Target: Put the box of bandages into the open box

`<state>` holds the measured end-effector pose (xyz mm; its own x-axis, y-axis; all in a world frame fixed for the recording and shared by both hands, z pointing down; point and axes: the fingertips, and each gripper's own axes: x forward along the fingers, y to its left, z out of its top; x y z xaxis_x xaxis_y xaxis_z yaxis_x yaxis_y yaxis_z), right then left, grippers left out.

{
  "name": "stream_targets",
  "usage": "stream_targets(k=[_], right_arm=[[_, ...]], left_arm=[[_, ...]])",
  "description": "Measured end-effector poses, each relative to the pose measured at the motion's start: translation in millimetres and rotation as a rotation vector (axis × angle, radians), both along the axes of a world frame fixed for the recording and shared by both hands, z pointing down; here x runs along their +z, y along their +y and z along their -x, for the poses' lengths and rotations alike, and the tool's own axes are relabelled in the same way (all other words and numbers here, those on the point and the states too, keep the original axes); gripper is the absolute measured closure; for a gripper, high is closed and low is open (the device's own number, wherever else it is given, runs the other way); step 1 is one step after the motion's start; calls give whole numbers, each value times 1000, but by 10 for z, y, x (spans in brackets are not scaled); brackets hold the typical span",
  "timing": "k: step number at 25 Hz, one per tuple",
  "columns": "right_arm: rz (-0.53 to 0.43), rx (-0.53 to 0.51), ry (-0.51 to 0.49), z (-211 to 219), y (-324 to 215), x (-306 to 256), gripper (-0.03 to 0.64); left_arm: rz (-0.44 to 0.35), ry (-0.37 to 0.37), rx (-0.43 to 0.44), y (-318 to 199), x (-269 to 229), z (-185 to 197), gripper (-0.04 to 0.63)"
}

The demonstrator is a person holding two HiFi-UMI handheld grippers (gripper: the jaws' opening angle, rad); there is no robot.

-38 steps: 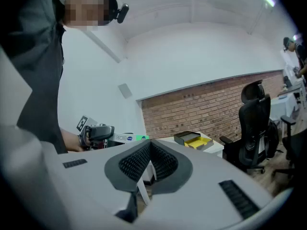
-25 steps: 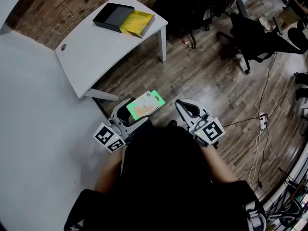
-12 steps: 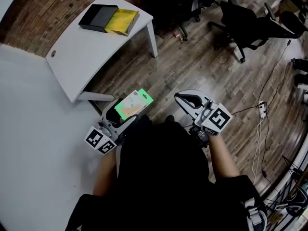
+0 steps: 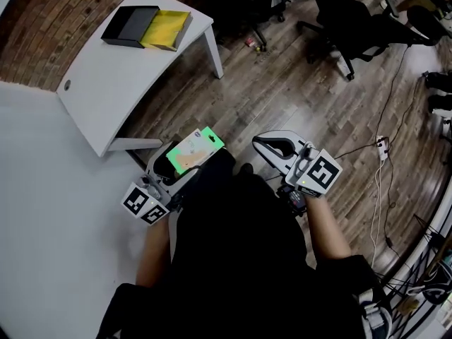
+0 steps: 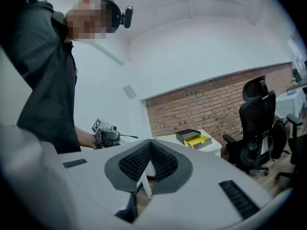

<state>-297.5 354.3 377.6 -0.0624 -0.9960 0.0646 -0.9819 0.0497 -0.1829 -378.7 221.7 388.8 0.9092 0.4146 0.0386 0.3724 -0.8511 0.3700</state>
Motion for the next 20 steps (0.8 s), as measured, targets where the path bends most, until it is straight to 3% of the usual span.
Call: stream_targets(k=[13, 17, 20], right_arm=[[67, 56, -76, -662, -524, 78, 612], [109, 49, -93, -1004, -950, 165, 611], [152, 9, -51, -1229, -1398, 165, 611]], left_arm=[[79, 4, 38, -669, 73, -1006, 210], [99, 3, 59, -933, 119, -1351, 210], [130, 2, 56, -1228, 176, -1593, 210]])
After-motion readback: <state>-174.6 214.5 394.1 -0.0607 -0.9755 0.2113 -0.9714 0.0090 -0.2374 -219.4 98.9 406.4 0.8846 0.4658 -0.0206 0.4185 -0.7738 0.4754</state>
